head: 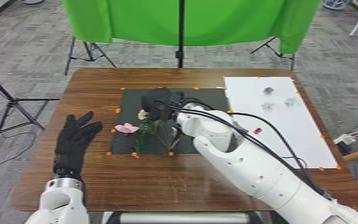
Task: Arrange flowers
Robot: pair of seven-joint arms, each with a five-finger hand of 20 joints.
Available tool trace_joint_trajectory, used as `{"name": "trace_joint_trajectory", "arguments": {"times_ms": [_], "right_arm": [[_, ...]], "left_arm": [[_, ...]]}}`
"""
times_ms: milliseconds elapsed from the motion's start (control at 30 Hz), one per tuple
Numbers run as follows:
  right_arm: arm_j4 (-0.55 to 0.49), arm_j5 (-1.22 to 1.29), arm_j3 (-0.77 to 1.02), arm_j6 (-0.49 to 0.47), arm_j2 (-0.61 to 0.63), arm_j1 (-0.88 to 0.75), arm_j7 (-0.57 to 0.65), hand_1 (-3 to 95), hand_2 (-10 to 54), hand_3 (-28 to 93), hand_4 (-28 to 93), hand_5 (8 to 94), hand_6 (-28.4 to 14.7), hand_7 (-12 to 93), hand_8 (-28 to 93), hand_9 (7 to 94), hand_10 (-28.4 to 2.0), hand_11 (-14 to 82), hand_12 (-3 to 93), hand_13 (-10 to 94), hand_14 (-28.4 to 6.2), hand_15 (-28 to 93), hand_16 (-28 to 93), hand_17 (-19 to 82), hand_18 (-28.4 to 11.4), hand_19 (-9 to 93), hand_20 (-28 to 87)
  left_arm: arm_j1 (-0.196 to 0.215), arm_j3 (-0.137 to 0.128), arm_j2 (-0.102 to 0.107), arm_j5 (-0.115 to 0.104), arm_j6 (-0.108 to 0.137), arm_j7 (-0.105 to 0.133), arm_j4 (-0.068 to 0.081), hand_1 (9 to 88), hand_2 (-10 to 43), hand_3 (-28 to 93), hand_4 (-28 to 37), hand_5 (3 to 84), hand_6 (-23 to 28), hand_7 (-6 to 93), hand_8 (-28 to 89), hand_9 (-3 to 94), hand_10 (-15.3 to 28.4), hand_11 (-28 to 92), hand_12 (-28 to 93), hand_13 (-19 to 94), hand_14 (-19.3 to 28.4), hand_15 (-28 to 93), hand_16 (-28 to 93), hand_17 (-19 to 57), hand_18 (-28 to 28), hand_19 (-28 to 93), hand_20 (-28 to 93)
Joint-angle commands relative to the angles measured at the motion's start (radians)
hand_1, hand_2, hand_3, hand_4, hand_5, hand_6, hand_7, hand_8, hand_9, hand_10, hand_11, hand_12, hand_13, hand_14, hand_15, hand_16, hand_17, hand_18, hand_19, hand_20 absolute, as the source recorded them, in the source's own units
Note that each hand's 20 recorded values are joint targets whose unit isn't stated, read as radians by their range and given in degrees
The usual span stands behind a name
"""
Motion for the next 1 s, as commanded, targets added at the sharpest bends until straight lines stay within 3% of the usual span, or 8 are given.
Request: {"name": "trace_joint_trajectory", "arguments": {"times_ms": [33,500,800,1000], "right_arm": [[0.021,-0.048,0.011,0.003,0.005,-0.005,-0.001,58.5,-9.5,58,-17,70.3,-0.9,18,6,74.3,-12.6,11.8,23.0,86,-1.1,65,32,63,-9.6,93,60],[-0.018,0.012,-0.014,0.023,0.034,0.004,0.009,53.2,-9.5,65,-19,67.7,-0.8,18,3,71.5,-13.7,15.3,18.5,86,-1.0,65,32,62,-9.7,93,60],[-0.019,0.008,-0.015,0.015,0.037,-0.009,-0.006,52.1,-9.5,64,-18,70.9,-1.0,17,4,72.0,-14.4,16.0,17.8,85,-1.5,65,31,62,-10.2,93,60],[-0.009,0.017,-0.032,0.086,0.04,-0.013,0.014,57.1,-9.5,59,-19,78.1,0.1,19,5,73.6,-13.9,16.2,17.4,86,-1.6,65,31,62,-10.3,93,60]], "left_arm": [[0.014,-0.002,-0.003,-0.003,-0.003,-0.004,0.005,19.6,16.6,56,-28.3,46.7,3.1,12.5,-7,53.5,14.1,17,17,40,16.5,17,3,8.2,13.0,16,24],[0.011,-0.001,-0.003,-0.003,-0.005,-0.007,0.006,19.8,15.9,56,-28.3,46.8,3.5,12.1,-6,53.6,14.1,17,17,40,16.7,17,4,8.2,13.0,16,24],[0.011,-0.001,-0.003,-0.001,-0.002,-0.01,0.004,19.6,15.7,56,-28.3,47.1,3.6,11.6,-5,53.3,14.1,17,18,40,16.6,17,4,8.1,12.9,16,24],[0.011,-0.001,-0.002,0.0,-0.002,-0.014,0.004,19.2,15.6,56,-28.3,47.1,3.5,11.4,-5,53.4,14.2,17,18,40,16.7,17,4,8.1,12.9,16,24]]}}
